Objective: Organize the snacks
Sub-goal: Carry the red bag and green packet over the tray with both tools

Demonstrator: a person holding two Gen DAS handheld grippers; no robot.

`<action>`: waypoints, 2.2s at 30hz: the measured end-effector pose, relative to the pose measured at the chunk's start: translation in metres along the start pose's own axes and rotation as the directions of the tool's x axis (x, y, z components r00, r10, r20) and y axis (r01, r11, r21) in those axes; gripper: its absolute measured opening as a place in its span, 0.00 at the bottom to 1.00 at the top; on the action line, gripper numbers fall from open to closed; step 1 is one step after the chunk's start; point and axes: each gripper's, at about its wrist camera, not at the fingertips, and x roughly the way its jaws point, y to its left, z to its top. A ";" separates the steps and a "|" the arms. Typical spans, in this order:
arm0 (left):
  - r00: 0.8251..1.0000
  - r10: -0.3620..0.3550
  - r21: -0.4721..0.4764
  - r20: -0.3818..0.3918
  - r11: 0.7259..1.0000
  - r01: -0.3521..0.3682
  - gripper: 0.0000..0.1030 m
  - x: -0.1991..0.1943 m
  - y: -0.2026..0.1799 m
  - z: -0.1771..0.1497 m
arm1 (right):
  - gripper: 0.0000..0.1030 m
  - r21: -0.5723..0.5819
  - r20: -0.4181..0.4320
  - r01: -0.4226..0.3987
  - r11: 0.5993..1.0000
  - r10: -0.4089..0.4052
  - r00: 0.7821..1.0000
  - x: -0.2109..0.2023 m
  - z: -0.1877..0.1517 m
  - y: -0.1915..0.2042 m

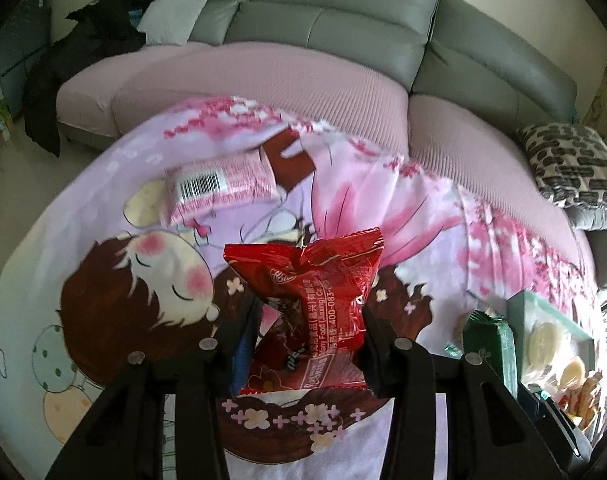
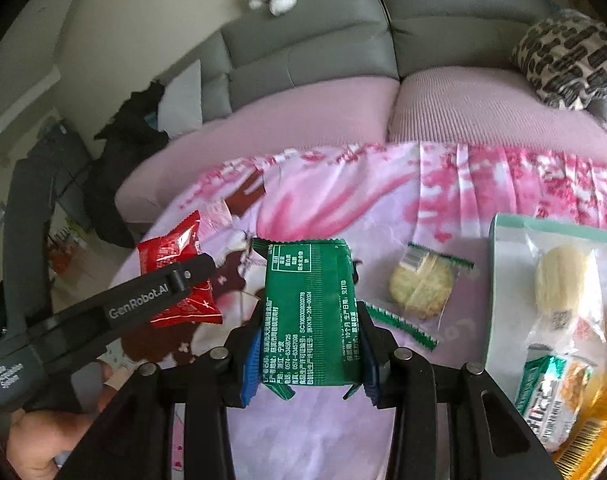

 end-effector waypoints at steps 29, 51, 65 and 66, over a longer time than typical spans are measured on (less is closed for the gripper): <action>0.975 -0.203 0.172 0.094 0.968 0.185 0.45 -0.053 -0.100 -0.009 | 0.41 0.283 0.044 0.379 0.881 -0.407 0.912 -0.093 0.003 -0.128; 0.931 -0.359 0.453 -0.066 0.820 0.349 0.45 -0.058 -0.249 -0.082 | 0.41 0.511 0.036 0.466 0.722 -0.560 0.828 -0.178 -0.032 -0.221; 0.943 -0.316 0.468 -0.109 0.820 0.329 0.45 -0.031 -0.264 -0.098 | 0.41 0.460 0.016 0.441 0.771 -0.504 0.864 -0.152 -0.030 -0.214; 0.944 -0.311 0.467 -0.112 0.822 0.326 0.45 -0.028 -0.265 -0.098 | 0.41 0.454 0.013 0.442 0.774 -0.501 0.865 -0.150 -0.029 -0.213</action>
